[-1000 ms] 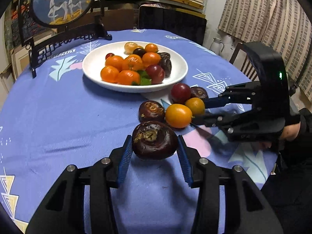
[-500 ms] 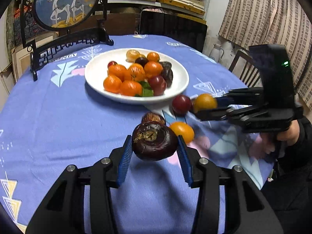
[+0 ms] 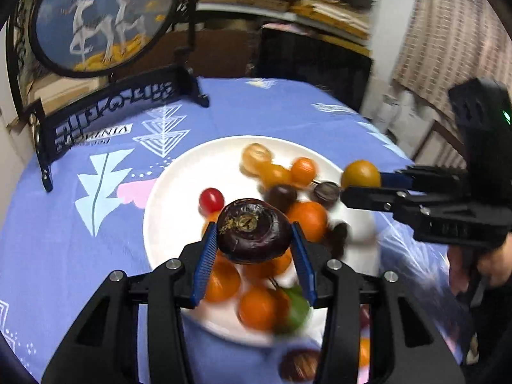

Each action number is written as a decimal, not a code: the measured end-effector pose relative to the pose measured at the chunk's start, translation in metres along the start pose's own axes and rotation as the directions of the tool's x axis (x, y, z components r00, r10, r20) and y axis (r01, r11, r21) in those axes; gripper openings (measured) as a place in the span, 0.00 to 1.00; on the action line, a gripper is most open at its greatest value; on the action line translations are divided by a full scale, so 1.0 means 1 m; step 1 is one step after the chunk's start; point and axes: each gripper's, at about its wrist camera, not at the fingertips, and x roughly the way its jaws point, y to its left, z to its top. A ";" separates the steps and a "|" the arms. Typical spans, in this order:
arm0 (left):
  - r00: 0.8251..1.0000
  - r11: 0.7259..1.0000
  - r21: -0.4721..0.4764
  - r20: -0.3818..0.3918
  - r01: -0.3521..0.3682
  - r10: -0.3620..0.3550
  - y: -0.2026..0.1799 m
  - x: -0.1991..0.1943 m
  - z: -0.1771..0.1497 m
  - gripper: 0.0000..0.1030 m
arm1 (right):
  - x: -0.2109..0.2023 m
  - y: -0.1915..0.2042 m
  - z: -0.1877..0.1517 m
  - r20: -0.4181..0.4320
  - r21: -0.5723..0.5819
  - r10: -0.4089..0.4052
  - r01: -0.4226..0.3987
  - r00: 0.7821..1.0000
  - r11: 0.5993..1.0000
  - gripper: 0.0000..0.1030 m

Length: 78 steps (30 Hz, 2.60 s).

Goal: Organize fruits
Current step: 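Carry the mangosteen onto the plate with the left tool while the right tool places a yellow-orange fruit, then grasp a dark mangosteen with the left tool while the right tool carries an orange onto the plate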

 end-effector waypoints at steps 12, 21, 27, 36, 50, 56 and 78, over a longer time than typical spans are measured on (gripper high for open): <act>0.998 0.999 0.044 0.055 0.010 -0.013 -0.002 -0.047 -0.041 0.88 | -0.048 -0.014 -0.041 0.076 0.040 -0.021 0.018 0.997 0.999 0.51; 0.995 0.955 0.296 -0.085 -0.033 0.061 -0.045 -0.043 -0.121 0.72 | -0.080 -0.002 -0.114 0.022 0.039 0.054 -0.055 0.998 0.998 0.52; 0.986 0.950 0.311 -0.162 0.017 0.035 -0.057 -0.012 -0.119 0.42 | -0.091 0.013 -0.133 0.019 0.031 0.080 -0.081 0.997 0.996 0.52; 0.997 0.975 0.218 -0.076 0.041 -0.025 -0.043 -0.044 -0.116 0.39 | -0.071 0.059 -0.148 -0.085 -0.133 0.079 -0.090 0.993 0.987 0.52; 0.999 0.985 0.166 -0.018 0.039 -0.036 -0.024 -0.089 -0.132 0.39 | -0.012 0.095 -0.128 -0.184 -0.195 0.016 -0.052 0.983 0.979 0.44; 0.999 0.989 0.138 -0.013 0.048 -0.047 -0.020 -0.084 -0.129 0.39 | -0.009 0.094 -0.129 -0.176 -0.171 0.040 -0.070 0.984 0.983 0.37; 0.999 0.997 0.075 0.025 0.019 -0.021 0.007 -0.034 -0.018 0.39 | -0.024 0.017 -0.007 0.022 0.078 0.101 -0.102 0.995 0.992 0.37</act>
